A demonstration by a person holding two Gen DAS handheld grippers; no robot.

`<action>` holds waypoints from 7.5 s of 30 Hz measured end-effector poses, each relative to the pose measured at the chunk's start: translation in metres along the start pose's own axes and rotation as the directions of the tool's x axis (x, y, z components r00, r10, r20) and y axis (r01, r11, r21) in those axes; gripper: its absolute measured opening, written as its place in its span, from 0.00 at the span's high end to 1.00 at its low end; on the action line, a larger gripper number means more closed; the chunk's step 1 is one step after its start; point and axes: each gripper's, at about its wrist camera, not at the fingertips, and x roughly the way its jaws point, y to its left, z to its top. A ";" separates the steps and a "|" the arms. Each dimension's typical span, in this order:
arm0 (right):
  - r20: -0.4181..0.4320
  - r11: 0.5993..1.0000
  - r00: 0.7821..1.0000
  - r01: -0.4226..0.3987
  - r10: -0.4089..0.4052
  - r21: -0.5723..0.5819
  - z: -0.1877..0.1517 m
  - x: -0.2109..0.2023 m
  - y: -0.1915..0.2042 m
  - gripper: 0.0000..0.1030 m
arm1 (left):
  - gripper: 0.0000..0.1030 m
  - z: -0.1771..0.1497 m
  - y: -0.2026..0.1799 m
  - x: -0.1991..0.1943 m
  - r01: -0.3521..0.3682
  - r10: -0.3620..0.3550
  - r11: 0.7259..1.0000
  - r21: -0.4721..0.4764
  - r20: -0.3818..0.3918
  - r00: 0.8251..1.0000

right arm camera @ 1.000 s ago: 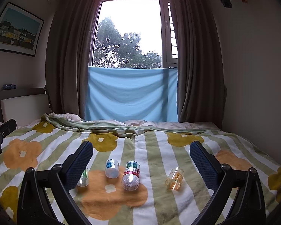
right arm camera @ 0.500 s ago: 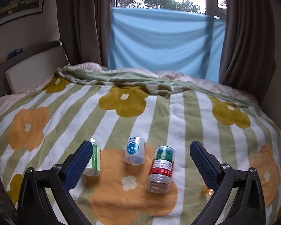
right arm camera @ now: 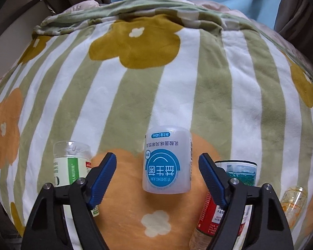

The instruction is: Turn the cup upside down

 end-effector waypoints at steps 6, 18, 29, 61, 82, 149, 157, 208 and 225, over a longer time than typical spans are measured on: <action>-0.062 1.000 0.998 0.019 -0.018 0.015 0.005 0.026 -0.003 0.33 | 0.00 -0.006 0.002 0.012 0.004 -0.004 1.000 0.000 -0.029 1.000; -0.046 0.993 0.992 0.111 -0.113 -0.045 0.002 0.030 0.010 0.45 | 0.00 -0.013 0.008 0.019 0.005 -0.006 1.000 -0.017 -0.063 0.998; 0.104 0.995 0.994 -0.031 0.040 -0.091 -0.043 -0.080 0.042 0.46 | 0.00 -0.014 0.002 0.008 0.026 -0.028 0.999 -0.020 -0.069 0.997; -0.104 0.985 0.982 -0.146 0.155 0.091 -0.216 -0.038 0.050 0.44 | 0.00 -0.049 -0.020 0.005 0.143 -0.144 0.989 -0.020 -0.239 0.960; 0.149 0.964 0.962 -0.246 0.230 0.098 -0.242 -0.134 -0.009 0.00 | 0.00 -0.011 -0.069 0.026 0.167 -0.159 0.986 -0.014 -0.379 0.912; 0.369 0.988 0.921 -0.148 0.125 0.035 -0.336 -0.133 -0.052 0.00 | 0.44 -0.124 -0.172 0.129 0.291 -0.333 0.943 -0.164 -0.425 0.842; 0.379 0.985 0.914 -0.171 0.147 0.031 -0.340 -0.134 -0.051 0.00 | 0.44 -0.125 -0.168 0.112 0.307 -0.340 0.940 -0.147 -0.455 0.823; 0.668 0.993 0.736 0.060 -0.110 0.098 -0.299 -0.266 -0.011 0.00 | 0.00 0.016 -0.090 -0.036 0.245 -0.239 0.966 0.083 -0.076 0.968; 0.750 0.968 0.613 0.162 -0.249 0.190 -0.308 -0.279 0.007 0.00 | 0.00 0.021 -0.048 -0.048 0.206 -0.207 0.978 0.023 0.022 0.978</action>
